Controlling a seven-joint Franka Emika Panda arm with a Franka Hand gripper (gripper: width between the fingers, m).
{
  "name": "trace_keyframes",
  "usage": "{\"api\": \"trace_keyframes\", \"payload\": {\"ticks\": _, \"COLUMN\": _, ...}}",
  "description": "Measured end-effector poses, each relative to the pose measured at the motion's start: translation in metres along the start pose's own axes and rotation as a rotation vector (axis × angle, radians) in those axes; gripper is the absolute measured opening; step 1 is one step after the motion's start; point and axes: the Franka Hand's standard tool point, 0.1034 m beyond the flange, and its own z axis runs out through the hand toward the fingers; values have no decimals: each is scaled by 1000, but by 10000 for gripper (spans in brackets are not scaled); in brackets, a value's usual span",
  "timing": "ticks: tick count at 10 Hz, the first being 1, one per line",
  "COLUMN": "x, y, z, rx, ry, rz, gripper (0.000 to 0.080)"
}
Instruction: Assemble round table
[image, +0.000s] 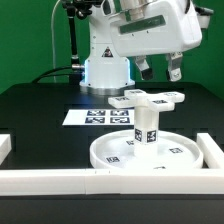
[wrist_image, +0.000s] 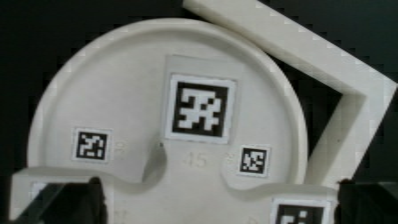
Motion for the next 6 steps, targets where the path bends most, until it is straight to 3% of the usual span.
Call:
{"api": "trace_keyframes", "payload": {"ticks": 2, "x": 0, "y": 0, "z": 0, "rx": -1, "ry": 0, "rz": -157, "gripper": 649}}
{"api": "trace_keyframes", "payload": {"ticks": 3, "x": 0, "y": 1, "z": 1, "rx": -14, "ry": 3, "rz": -255, "gripper": 649}}
{"api": "trace_keyframes", "payload": {"ticks": 6, "x": 0, "y": 4, "z": 0, "rx": -112, "ry": 16, "rz": -785, "gripper": 649}}
